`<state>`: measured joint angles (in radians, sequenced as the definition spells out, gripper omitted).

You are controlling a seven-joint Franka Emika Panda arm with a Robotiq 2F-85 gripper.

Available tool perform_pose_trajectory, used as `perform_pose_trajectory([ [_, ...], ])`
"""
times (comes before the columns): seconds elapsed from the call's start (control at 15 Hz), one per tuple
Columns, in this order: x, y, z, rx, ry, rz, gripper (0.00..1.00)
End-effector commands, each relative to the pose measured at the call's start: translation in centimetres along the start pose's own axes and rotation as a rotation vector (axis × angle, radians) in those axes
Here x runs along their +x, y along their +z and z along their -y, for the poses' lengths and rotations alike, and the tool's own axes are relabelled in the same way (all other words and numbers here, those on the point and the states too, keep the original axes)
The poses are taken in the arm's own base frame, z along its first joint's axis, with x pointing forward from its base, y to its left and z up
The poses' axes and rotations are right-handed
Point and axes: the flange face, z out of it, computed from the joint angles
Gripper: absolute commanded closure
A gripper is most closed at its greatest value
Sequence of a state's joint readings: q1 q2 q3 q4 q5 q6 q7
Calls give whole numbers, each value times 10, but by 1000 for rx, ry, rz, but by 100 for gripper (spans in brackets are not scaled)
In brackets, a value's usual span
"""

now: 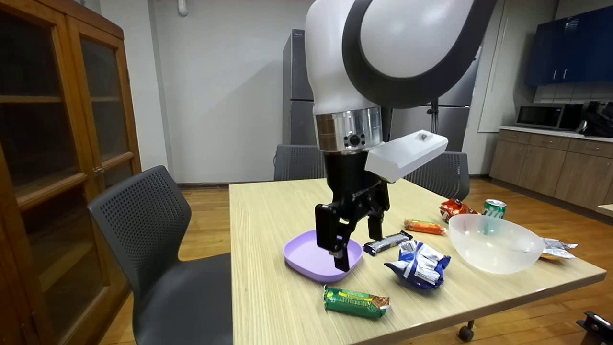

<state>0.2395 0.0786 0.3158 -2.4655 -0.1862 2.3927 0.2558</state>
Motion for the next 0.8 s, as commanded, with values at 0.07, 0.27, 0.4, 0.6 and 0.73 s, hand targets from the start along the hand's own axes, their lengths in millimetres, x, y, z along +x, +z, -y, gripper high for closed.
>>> perform_pose_trajectory([
  [0.07,0,19,-3,-24,-27,33,0],
  [0.27,-1,23,-5,-16,-18,45,0],
  [0.4,-1,29,-7,-20,-22,56,0],
  [0.6,-1,30,-7,-20,-23,58,0],
  [0.73,-1,30,-6,-20,-24,58,0],
])
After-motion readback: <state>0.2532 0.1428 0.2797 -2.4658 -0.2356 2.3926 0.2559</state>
